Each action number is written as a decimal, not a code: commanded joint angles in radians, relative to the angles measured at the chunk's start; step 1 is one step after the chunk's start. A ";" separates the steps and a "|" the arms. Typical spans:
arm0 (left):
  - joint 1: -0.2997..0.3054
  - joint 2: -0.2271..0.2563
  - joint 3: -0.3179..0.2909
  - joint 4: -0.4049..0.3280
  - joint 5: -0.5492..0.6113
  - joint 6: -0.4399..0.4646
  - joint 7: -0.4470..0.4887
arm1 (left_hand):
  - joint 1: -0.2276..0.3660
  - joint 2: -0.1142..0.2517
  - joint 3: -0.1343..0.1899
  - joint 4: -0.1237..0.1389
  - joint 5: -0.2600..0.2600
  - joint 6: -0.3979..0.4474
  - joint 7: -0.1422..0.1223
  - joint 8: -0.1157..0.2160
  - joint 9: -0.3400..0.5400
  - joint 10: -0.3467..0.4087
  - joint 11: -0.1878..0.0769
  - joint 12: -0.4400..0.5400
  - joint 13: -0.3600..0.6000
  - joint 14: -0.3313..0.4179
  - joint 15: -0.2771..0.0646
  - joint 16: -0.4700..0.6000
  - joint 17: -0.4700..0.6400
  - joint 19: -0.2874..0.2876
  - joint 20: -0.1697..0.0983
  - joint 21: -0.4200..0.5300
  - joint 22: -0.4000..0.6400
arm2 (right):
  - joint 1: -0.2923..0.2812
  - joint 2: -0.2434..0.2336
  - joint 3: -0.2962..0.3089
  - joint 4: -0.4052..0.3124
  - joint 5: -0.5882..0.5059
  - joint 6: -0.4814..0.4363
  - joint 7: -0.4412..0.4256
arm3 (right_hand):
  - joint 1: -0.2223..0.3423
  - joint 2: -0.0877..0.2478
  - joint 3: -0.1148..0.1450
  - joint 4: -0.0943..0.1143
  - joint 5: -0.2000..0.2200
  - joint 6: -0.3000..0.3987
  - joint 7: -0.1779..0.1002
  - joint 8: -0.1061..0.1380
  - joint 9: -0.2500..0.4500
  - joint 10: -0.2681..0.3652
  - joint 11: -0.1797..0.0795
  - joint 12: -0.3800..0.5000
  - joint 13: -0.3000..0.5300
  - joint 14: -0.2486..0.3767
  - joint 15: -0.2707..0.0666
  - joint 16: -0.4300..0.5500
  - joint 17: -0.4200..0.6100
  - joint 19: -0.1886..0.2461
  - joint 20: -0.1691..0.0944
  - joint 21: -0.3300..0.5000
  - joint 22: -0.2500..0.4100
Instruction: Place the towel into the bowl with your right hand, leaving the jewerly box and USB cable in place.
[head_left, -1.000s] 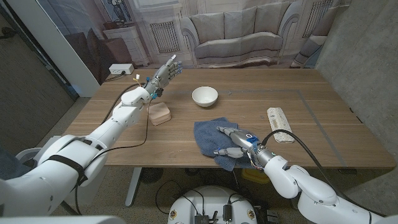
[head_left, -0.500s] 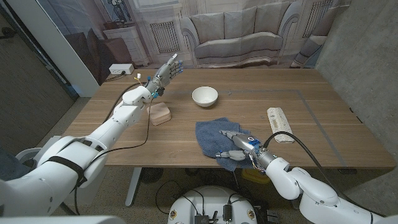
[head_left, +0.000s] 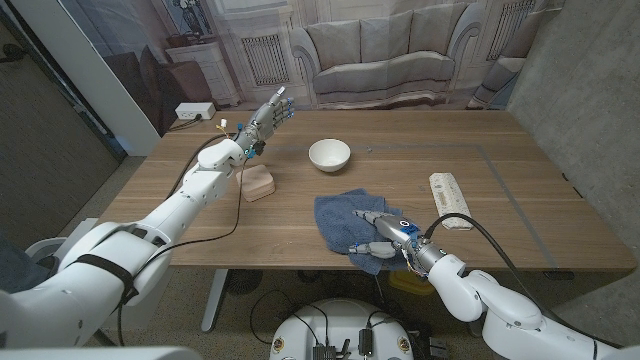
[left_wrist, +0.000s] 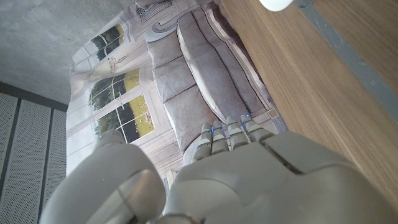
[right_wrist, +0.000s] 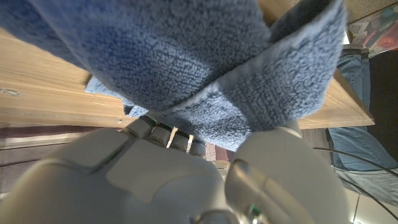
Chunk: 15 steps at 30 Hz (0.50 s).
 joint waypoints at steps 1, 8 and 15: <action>0.003 -0.003 -0.002 -0.004 -0.002 -0.009 0.006 | 0.006 0.003 -0.005 0.004 -0.004 0.012 -0.001 0.001 0.003 0.011 -0.002 -0.001 0.000 0.007 -0.001 0.009 0.002 0.001 0.002 0.008 0.005 | 0.000 0.011 -0.003 0.027 0.000 0.010 -0.046 | 0.036 0.010 0.015 0.000 0.009 0.028 -0.014 0.010 0.003 0.033 -0.004 0.017 0.003 0.034 -0.057 0.008 0.003 0.076 0.012 0.023 0.005; 0.017 0.003 -0.006 -0.025 -0.004 -0.005 0.019 | 0.006 0.003 -0.006 0.004 -0.004 0.012 -0.003 0.001 0.003 0.012 -0.004 -0.001 0.000 0.007 -0.003 0.009 0.002 0.002 0.003 0.008 0.005 | 0.004 0.014 -0.003 0.045 0.001 0.024 -0.070 | 0.077 0.018 0.024 0.003 0.008 0.085 -0.031 0.024 0.005 0.072 -0.016 0.029 0.004 0.081 -0.079 0.012 0.004 0.162 -0.003 0.044 0.005; 0.032 0.009 -0.011 -0.048 -0.007 -0.001 0.035 | 0.007 0.004 -0.007 0.004 -0.005 0.014 -0.005 0.002 0.003 0.013 -0.006 -0.001 0.000 0.007 -0.003 0.009 0.002 0.002 0.004 0.008 0.005 | 0.013 0.017 -0.001 0.063 0.009 0.043 -0.084 | 0.111 0.027 0.028 0.013 -0.007 0.183 -0.025 0.044 0.007 0.174 -0.033 0.059 0.002 0.184 -0.127 0.025 0.005 0.238 -0.109 0.055 0.007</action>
